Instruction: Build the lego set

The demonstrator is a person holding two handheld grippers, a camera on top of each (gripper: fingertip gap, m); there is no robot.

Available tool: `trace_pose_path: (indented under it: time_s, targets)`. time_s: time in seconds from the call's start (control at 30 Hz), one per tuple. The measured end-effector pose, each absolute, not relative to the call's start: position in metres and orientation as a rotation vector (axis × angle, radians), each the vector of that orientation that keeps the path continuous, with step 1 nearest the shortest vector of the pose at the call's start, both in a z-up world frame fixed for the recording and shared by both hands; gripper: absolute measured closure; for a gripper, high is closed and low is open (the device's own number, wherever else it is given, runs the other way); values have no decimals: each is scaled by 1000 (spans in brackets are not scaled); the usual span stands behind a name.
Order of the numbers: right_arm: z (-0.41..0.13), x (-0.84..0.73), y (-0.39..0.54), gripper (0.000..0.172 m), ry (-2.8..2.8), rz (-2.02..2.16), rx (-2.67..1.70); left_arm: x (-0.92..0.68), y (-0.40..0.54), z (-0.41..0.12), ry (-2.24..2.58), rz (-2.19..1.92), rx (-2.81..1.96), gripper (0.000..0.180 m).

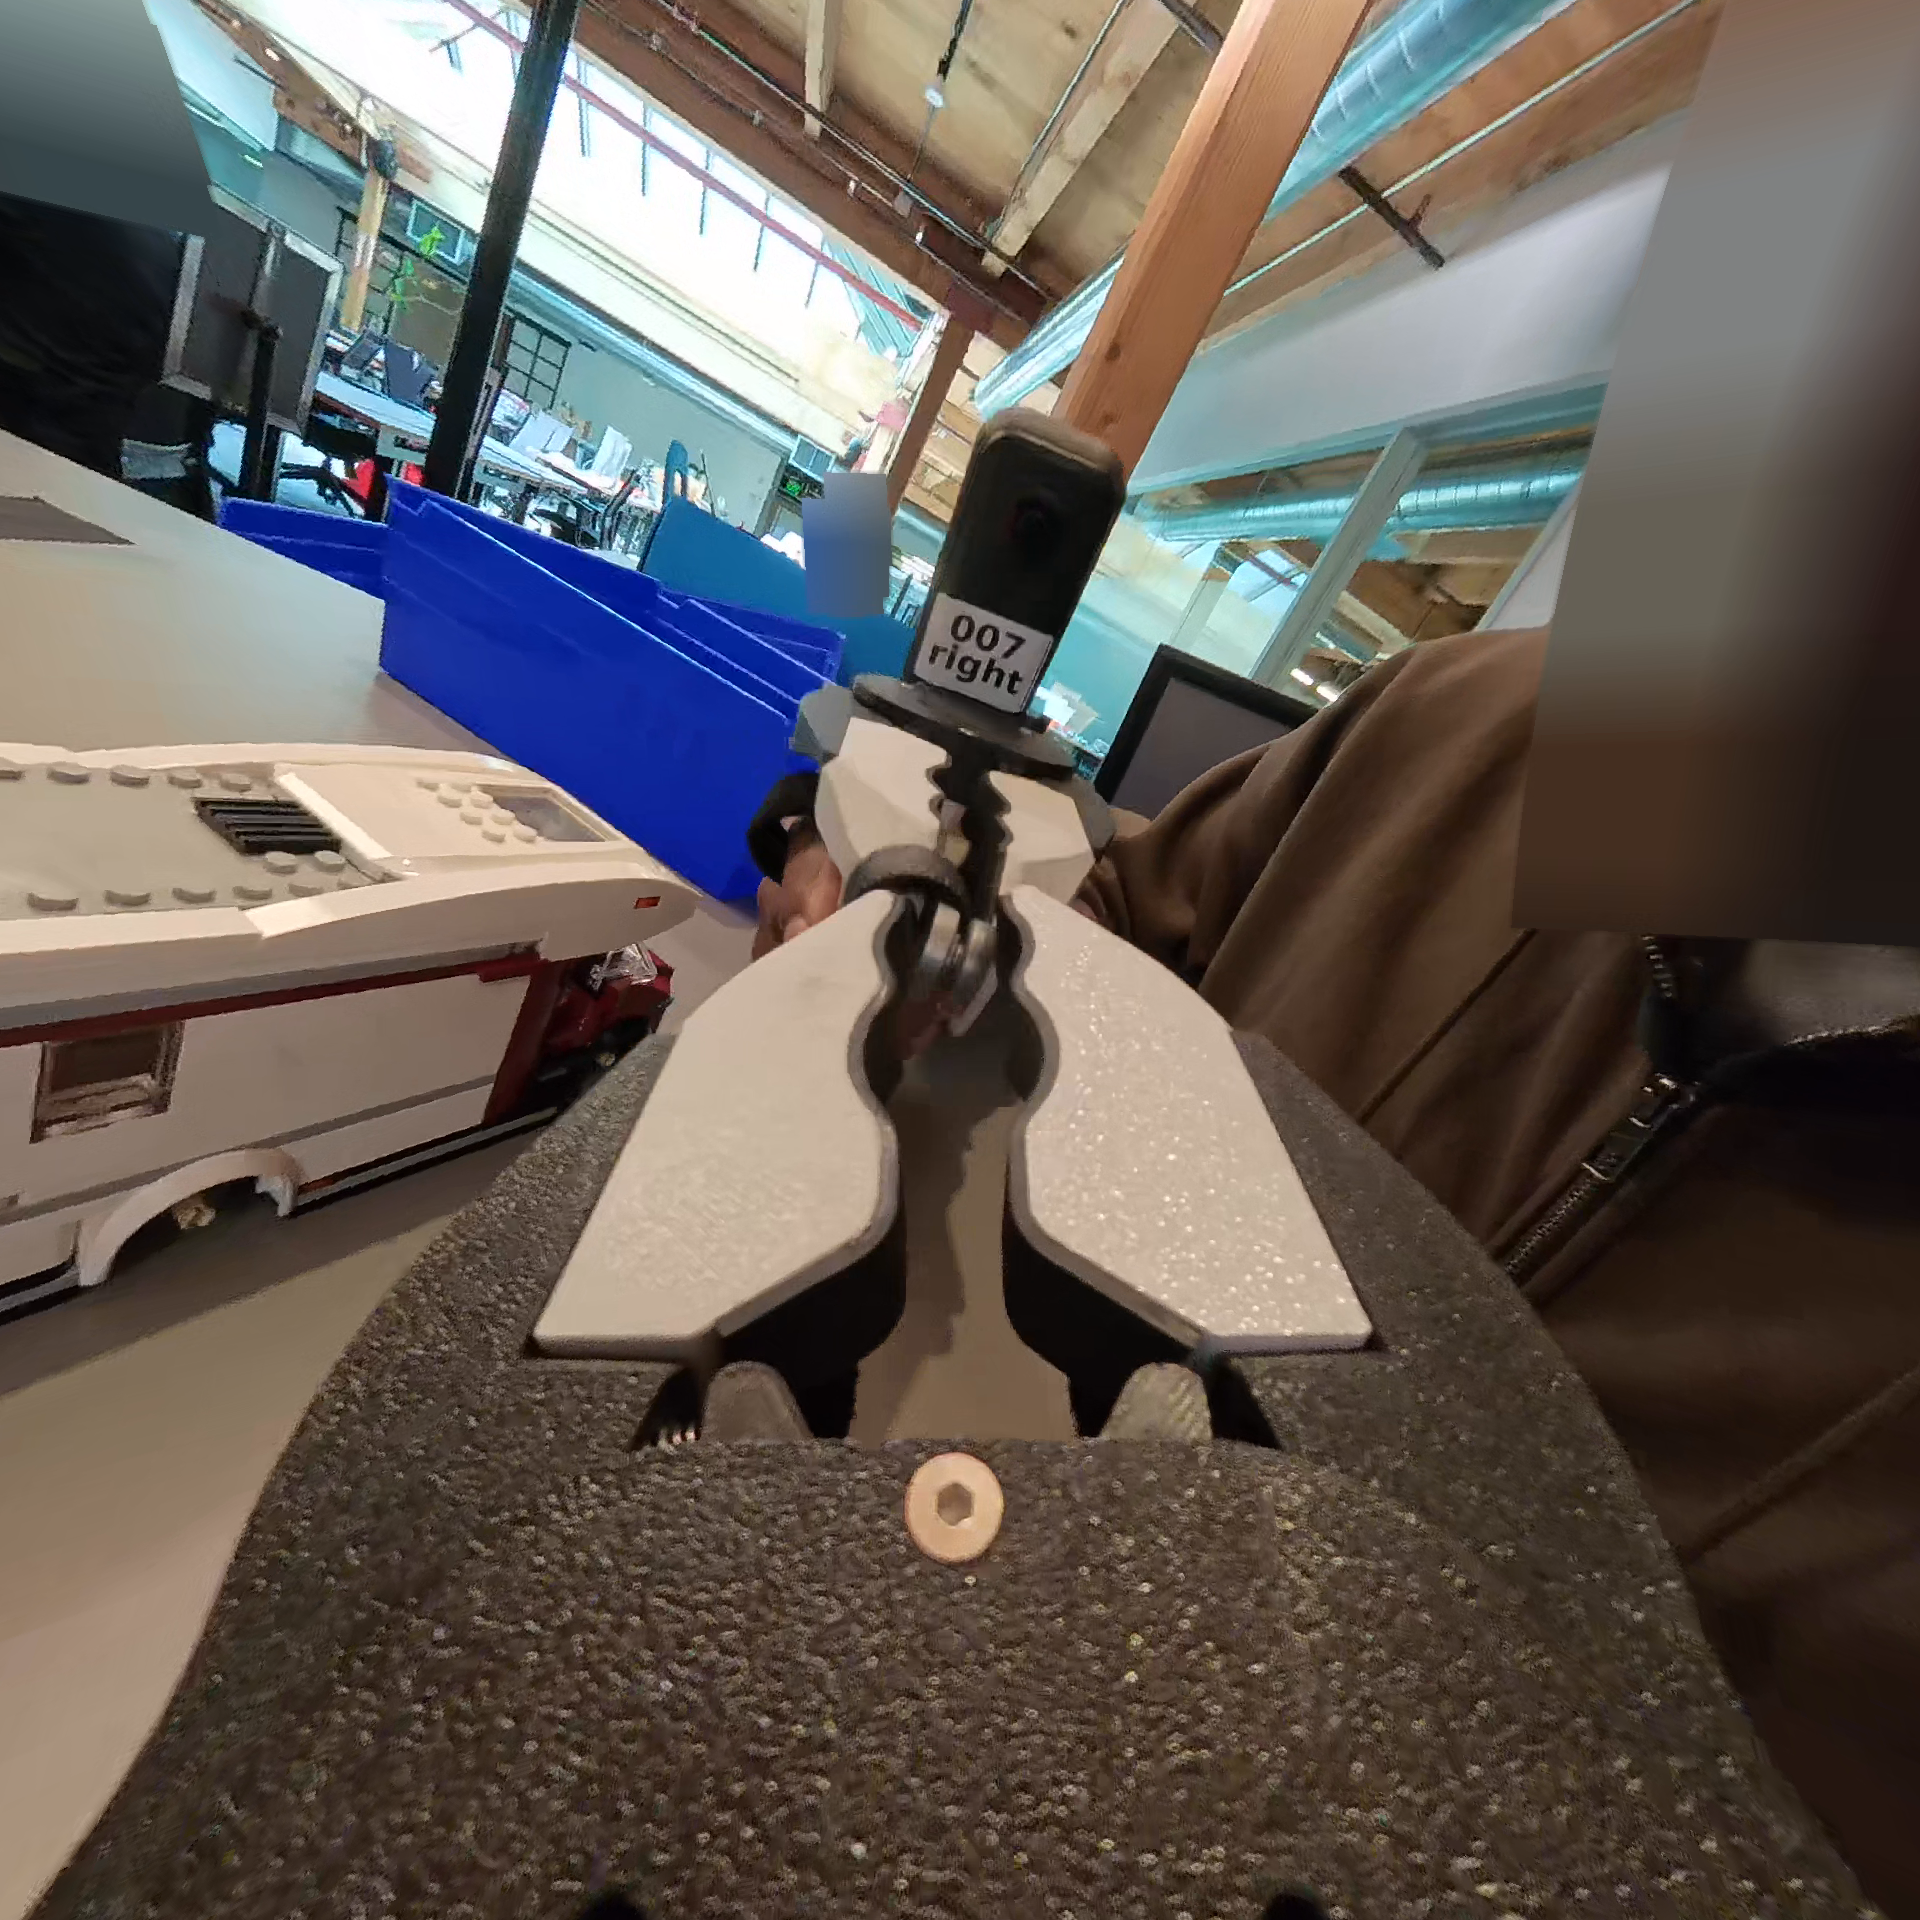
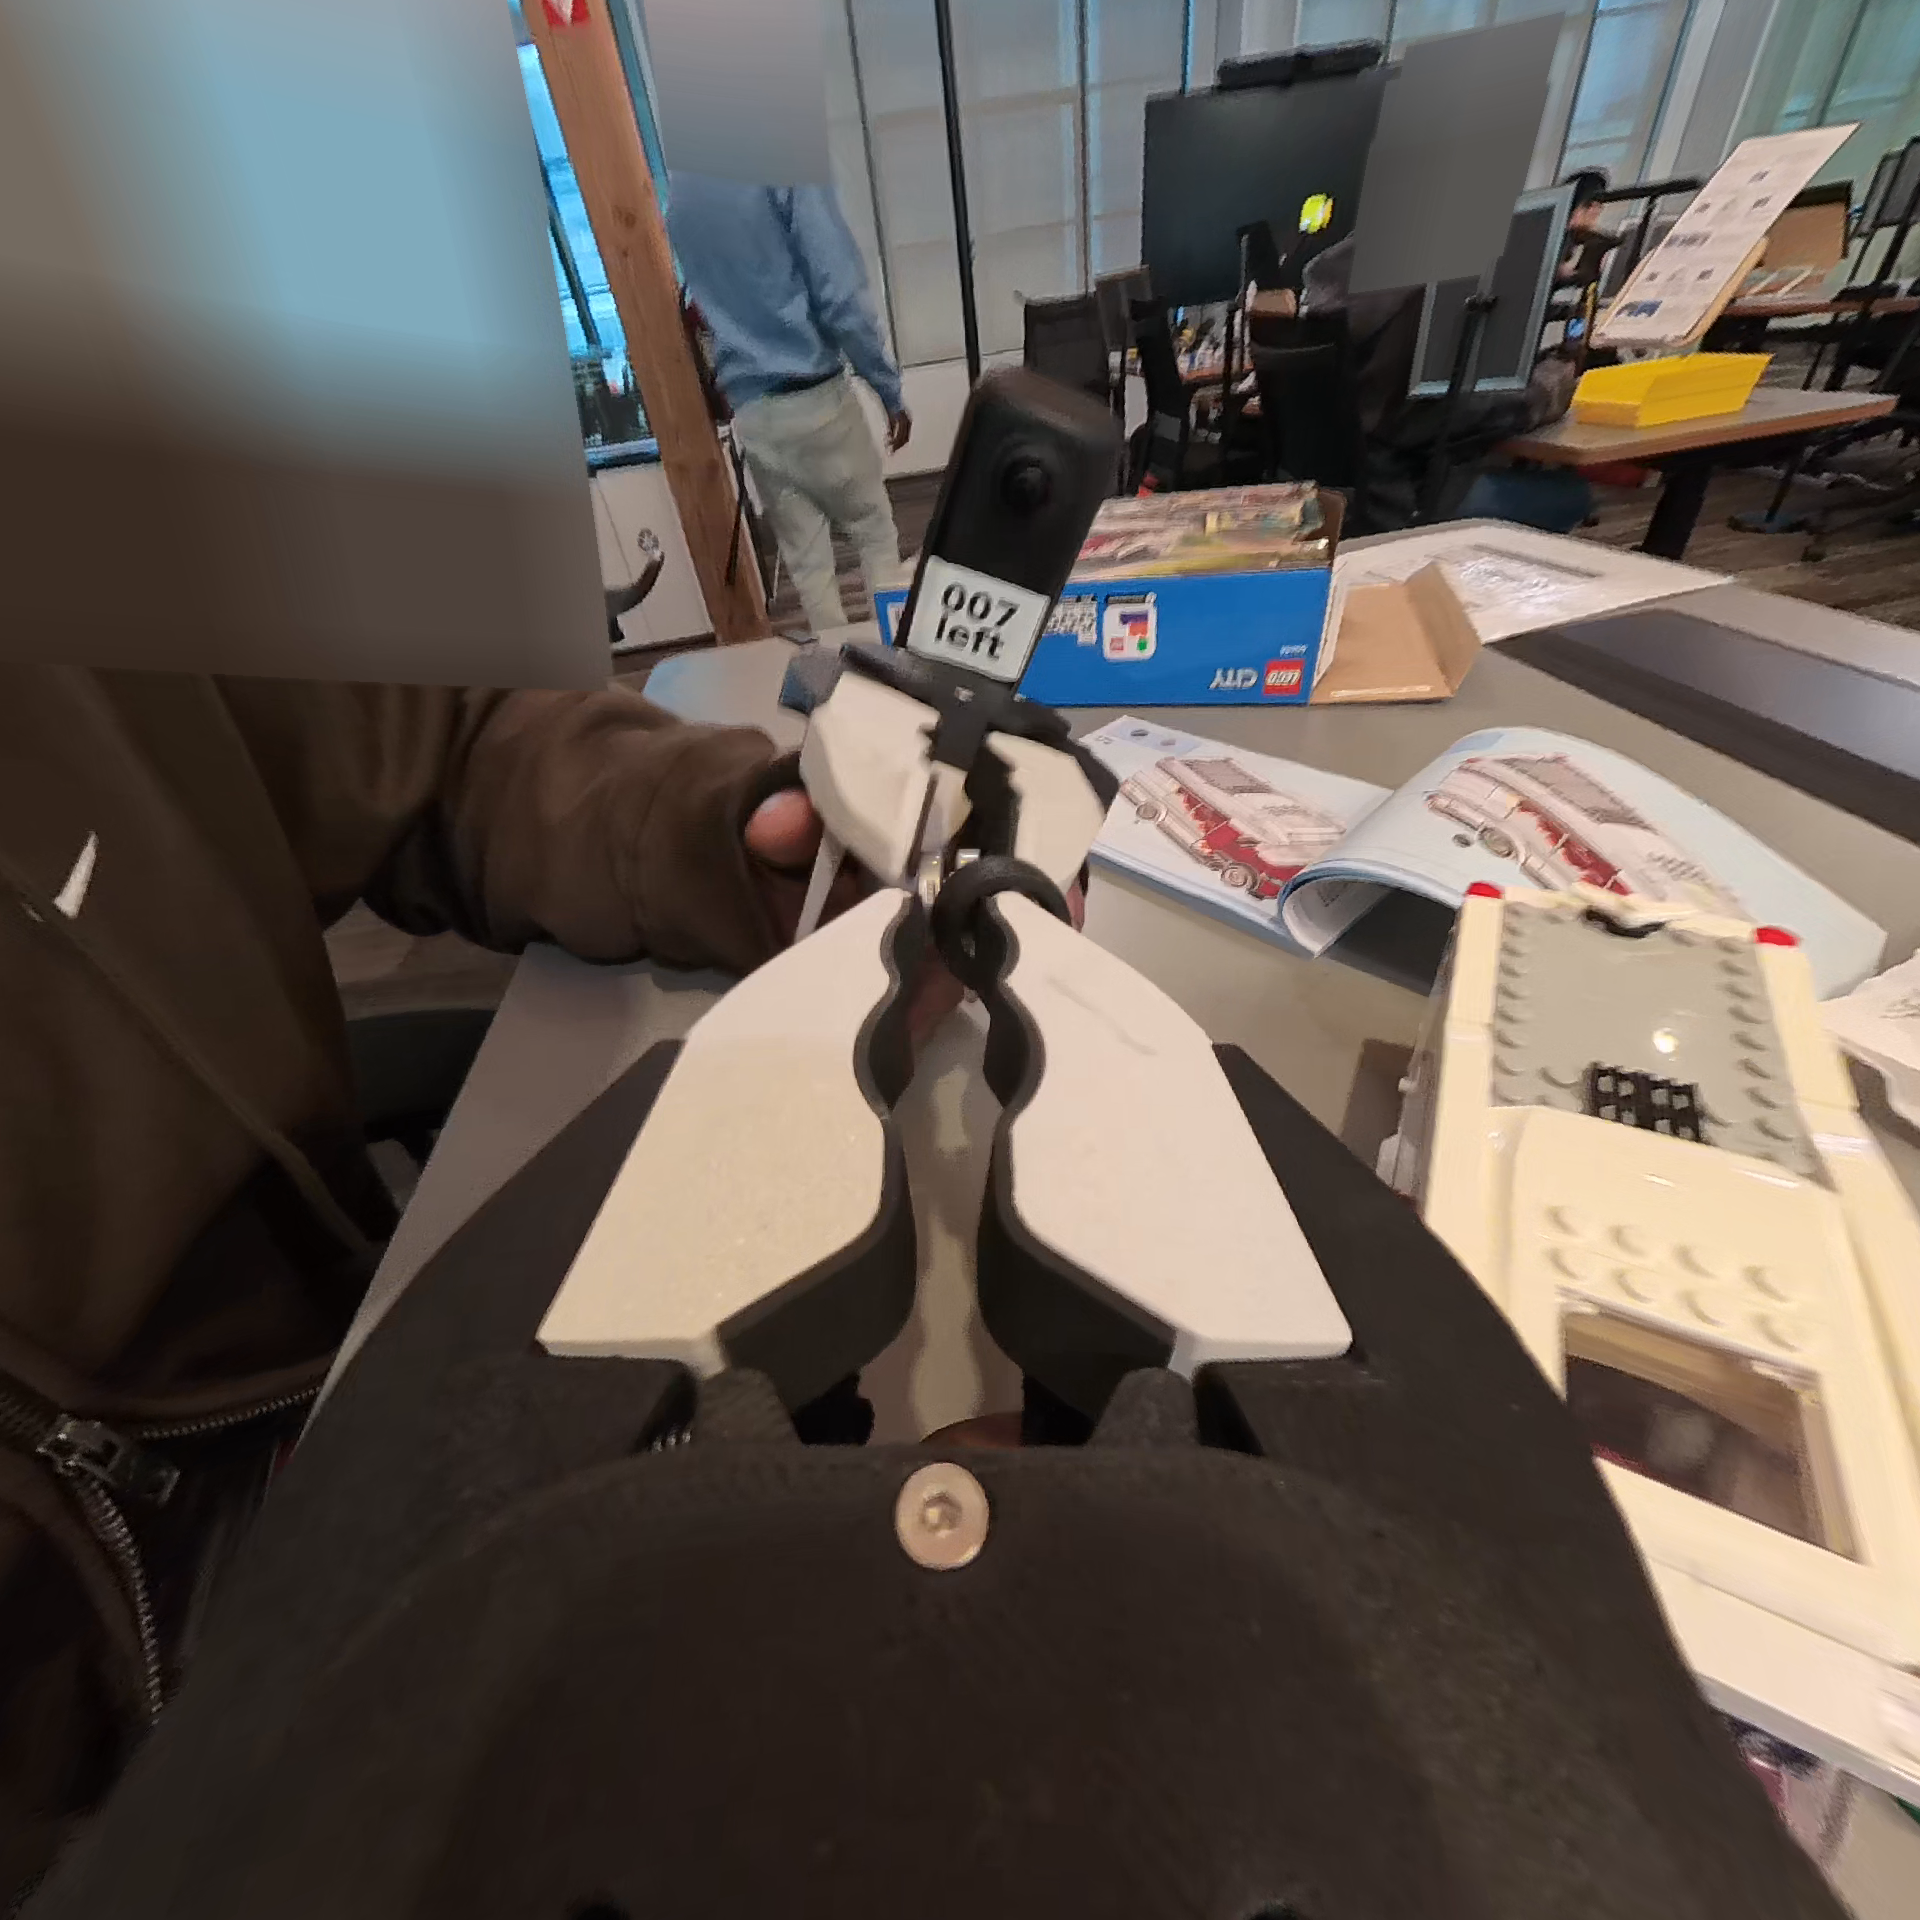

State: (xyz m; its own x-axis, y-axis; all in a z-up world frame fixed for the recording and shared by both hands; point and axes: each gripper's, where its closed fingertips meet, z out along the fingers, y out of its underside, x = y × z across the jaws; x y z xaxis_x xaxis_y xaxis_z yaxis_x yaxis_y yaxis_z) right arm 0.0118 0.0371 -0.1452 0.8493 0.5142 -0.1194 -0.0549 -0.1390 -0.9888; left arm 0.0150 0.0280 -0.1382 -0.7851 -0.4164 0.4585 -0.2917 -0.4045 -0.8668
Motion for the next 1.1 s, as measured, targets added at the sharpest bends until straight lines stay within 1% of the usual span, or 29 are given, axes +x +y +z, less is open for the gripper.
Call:
trace_pose_path:
  time_s: [0.17,0.5,0.8,0.9,1.03,1.1]
  targets:
    - [-155,17,42,162,-322,494,-1701,21,32,-150,1731,-2264,-1066,166]
    - [-157,21,44,162,-215,636,-1699,25,34,-152,1708,-2234,-1100,167]
    - [-160,23,46,162,-172,640,-1732,28,36,-155,1729,-2162,-1114,167]
    - [-166,23,46,162,-177,624,-1782,27,37,-161,1803,-2073,-1113,167]
    - [-188,22,44,162,-178,614,-1937,26,37,-185,2002,-1862,-1180,168]
    - [-203,21,42,161,-177,611,-2034,24,37,-201,2107,-1756,-1262,174]
